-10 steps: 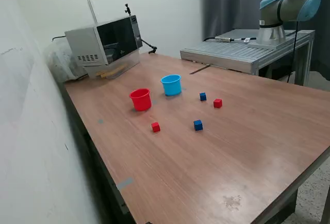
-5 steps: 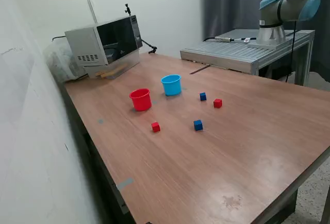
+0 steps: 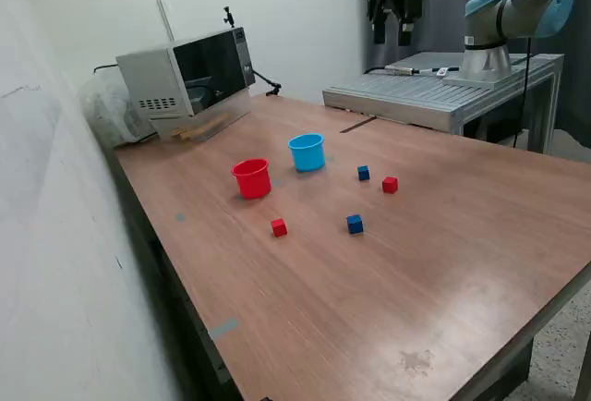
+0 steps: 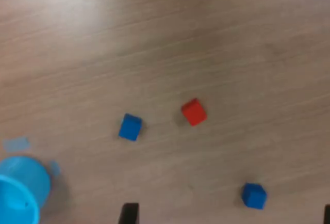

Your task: Place red objects in the red bin, and blue objects in the blue bin.

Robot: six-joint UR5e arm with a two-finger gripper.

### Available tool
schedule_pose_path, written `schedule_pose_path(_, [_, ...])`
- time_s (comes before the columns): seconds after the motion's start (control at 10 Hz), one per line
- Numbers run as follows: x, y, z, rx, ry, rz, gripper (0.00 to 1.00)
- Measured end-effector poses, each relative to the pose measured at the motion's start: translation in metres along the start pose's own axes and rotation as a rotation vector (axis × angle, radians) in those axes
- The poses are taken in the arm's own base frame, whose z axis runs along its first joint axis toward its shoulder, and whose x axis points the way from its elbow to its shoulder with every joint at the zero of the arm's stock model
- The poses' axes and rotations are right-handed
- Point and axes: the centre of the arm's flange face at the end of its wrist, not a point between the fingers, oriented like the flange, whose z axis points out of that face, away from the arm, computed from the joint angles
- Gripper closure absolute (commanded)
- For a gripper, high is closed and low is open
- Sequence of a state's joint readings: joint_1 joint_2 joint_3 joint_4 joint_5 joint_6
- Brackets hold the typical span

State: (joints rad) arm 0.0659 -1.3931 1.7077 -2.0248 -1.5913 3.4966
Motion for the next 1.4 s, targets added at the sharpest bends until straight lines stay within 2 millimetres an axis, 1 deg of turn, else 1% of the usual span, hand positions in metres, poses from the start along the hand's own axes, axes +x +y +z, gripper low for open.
schedule_pose_path(0.2, [-0.008, 0.013, 0.056, 0.002, -0.010, 0.059, 0.00])
schedule_pose_path(0.4, [-0.018, 0.025, 0.107, 0.021, -0.030, 0.093, 0.00])
schedule_pose_path(0.5, [-0.029, 0.032, 0.129, 0.035, -0.048, 0.122, 0.00])
schedule_pose_path(0.7, [-0.051, 0.040, 0.165, 0.067, -0.083, 0.191, 0.00])
schedule_pose_path(0.8, [-0.057, 0.040, 0.179, 0.080, -0.095, 0.210, 0.00])
schedule_pose_path(1.0, [-0.061, 0.040, 0.200, 0.099, -0.109, 0.227, 0.00])
schedule_pose_path(1.4, [-0.061, 0.040, 0.229, 0.120, -0.120, 0.253, 0.00])
